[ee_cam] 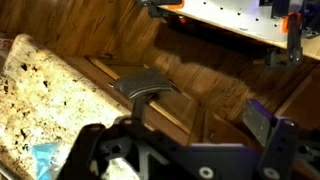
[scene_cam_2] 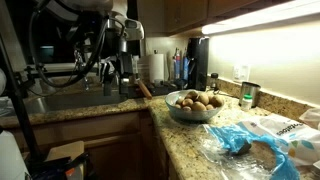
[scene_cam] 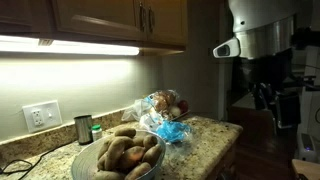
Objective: Pick the potato from the plastic bag and put it in the glass bowl
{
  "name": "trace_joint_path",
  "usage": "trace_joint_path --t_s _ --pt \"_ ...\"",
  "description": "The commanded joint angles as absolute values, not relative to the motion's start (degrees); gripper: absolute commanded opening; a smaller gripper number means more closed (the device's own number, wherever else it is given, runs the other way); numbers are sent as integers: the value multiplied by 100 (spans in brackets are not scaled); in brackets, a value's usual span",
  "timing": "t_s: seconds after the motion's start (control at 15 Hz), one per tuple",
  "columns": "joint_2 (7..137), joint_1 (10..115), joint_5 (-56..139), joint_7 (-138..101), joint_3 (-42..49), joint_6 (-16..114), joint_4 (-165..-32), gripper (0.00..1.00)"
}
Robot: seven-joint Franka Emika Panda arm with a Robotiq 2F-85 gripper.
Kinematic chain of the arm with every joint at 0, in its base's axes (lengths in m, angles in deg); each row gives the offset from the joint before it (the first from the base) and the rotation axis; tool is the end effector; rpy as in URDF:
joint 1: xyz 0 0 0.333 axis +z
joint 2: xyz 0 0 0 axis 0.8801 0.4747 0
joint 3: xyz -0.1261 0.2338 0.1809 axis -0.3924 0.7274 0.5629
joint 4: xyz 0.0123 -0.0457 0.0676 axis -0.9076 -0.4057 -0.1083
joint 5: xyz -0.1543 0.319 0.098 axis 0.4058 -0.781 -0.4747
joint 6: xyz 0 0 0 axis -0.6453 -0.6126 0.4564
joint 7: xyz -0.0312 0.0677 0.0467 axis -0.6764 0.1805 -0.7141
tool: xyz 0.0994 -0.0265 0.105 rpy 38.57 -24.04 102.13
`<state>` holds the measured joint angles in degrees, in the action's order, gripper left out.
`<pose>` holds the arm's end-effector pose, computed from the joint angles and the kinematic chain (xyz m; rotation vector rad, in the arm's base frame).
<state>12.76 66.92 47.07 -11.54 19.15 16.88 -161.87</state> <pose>0.2593 0.0537 0.4009 2.7961 0.4422 -0.2366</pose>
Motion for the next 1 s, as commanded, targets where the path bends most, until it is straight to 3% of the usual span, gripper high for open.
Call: trace_joint_path --t_s 0.0,0.93 --pt "1299 6841 4788 -1238 1783 1654 -16169 100" --pt "1329 6737 4945 -1450 1857 1875 -16170 100"
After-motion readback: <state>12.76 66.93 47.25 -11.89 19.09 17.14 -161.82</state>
